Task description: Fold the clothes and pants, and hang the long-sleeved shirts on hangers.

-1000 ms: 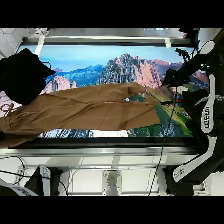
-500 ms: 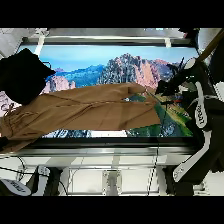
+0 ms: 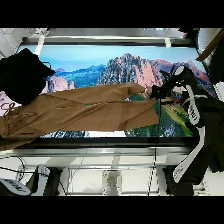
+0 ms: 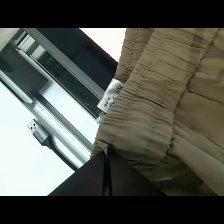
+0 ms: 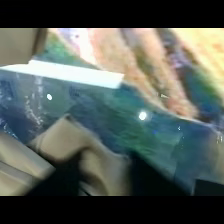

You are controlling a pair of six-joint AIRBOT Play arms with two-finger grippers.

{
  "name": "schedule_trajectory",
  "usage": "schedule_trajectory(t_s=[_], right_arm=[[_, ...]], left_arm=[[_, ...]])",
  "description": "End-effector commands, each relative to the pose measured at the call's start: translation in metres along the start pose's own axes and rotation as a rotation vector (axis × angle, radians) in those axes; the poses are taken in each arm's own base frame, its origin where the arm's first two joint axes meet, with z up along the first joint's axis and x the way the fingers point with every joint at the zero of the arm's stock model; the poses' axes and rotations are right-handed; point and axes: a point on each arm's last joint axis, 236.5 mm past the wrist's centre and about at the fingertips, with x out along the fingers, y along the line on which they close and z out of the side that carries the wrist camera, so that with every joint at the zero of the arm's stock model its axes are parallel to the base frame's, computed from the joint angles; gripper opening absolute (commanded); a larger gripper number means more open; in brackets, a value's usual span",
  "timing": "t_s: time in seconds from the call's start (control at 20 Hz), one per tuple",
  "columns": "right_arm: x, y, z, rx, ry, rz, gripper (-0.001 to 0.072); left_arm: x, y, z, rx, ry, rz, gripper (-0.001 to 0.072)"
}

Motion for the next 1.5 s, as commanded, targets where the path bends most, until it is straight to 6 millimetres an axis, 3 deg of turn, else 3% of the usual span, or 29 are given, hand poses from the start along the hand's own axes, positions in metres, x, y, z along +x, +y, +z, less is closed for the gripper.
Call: schedule_trajectory(t_s=[0.0, 0.1, 0.15, 0.25, 0.35, 0.4, 0.5, 0.55, 0.6, 0.7, 0.8, 0.95, 1.0, 1.05, 1.15, 1.25, 1.3, 1.35, 1.4, 1.45], right_arm=[[0.002, 0.013, -0.009, -0.035, 0.043, 0.016, 0.0015], [-0.019, 0.023, -0.002, -0.059, 0.015, 0.025, 0.0015], [-0.041, 0.028, 0.009, -0.083, -0.041, 0.014, 0.0014], [-0.102, 0.043, 0.038, -0.12, -0.21, -0.011, 0.0014], [-0.169, 0.056, 0.053, -0.135, -0.38, -0.024, 0.0014], [-0.198, 0.06, 0.048, -0.141, -0.441, -0.036, 0.0014], [-0.235, 0.06, 0.024, -0.134, -0.495, -0.056, 0.0013], [-0.249, 0.058, 0.007, -0.143, -0.504, -0.07, 0.0013], [-0.255, 0.051, -0.014, -0.128, -0.485, -0.09, 0.0013], [-0.241, 0.026, -0.067, -0.089, -0.343, -0.139, 0.0013], [-0.212, -0.002, -0.109, -0.007, -0.24, -0.155, 0.0013], [-0.146, -0.039, -0.156, 0.142, -0.165, -0.121, 0.0013], [-0.123, -0.046, -0.171, 0.179, -0.138, -0.111, 0.0014], [-0.104, -0.051, -0.185, 0.207, -0.101, -0.1, 0.0013], [-0.076, -0.059, -0.204, 0.238, -0.043, -0.098, 0.0014], [-0.07, -0.061, -0.204, 0.248, -0.048, -0.099, 0.0023], [-0.076, -0.06, -0.2, 0.243, -0.059, -0.1, 0.0198], [-0.085, -0.058, -0.194, 0.241, -0.076, -0.102, 0.0497], [-0.101, -0.056, -0.185, 0.226, -0.102, -0.109, 0.0598], [-0.119, -0.054, -0.174, 0.207, -0.143, -0.122, 0.0594]], left_arm=[[-0.002, 0.003, 0.005, 0.001, -0.009, 0.005, 0.0018], [-0.009, 0.007, 0.02, 0.007, -0.042, 0.016, 0.0017], [-0.015, 0.01, 0.036, 0.017, -0.075, 0.023, 0.0017], [-0.033, 0.013, 0.077, 0.016, -0.159, 0.034, 0.0017], [-0.058, 0.013, 0.125, 0.006, -0.261, 0.031, 0.0017], [-0.07, 0.011, 0.148, -0.001, -0.311, 0.021, 0.0017], [-0.092, 0.007, 0.174, -0.015, -0.384, 0.001, 0.0017], [-0.096, 0.007, 0.177, -0.022, -0.394, -0.003, 0.0017], [-0.091, 0.007, 0.167, -0.031, -0.353, -0.015, 0.0017], [-0.068, 0.0, 0.135, -0.046, -0.241, -0.045, 0.0017], [-0.037, -0.01, 0.088, -0.027, -0.117, -0.057, 0.0017], [0.002, -0.008, -0.001, 0.12, 0.107, 0.006, 0.0017], [0.007, -0.005, -0.021, 0.153, 0.158, 0.024, 0.0017], [0.01, 0.001, -0.036, 0.174, 0.193, 0.043, 0.0017], [0.009, 0.015, -0.043, 0.161, 0.209, 0.077, 0.0018], [0.008, 0.024, -0.047, 0.137, 0.217, 0.093, 0.0019], [0.007, 0.024, -0.047, 0.134, 0.219, 0.093, 0.0037], [0.006, 0.022, -0.041, 0.127, 0.202, 0.086, 0.0248], [0.003, 0.019, -0.029, 0.122, 0.172, 0.082, 0.0576], [-0.003, 0.017, -0.008, 0.112, 0.119, 0.082, 0.0664]])
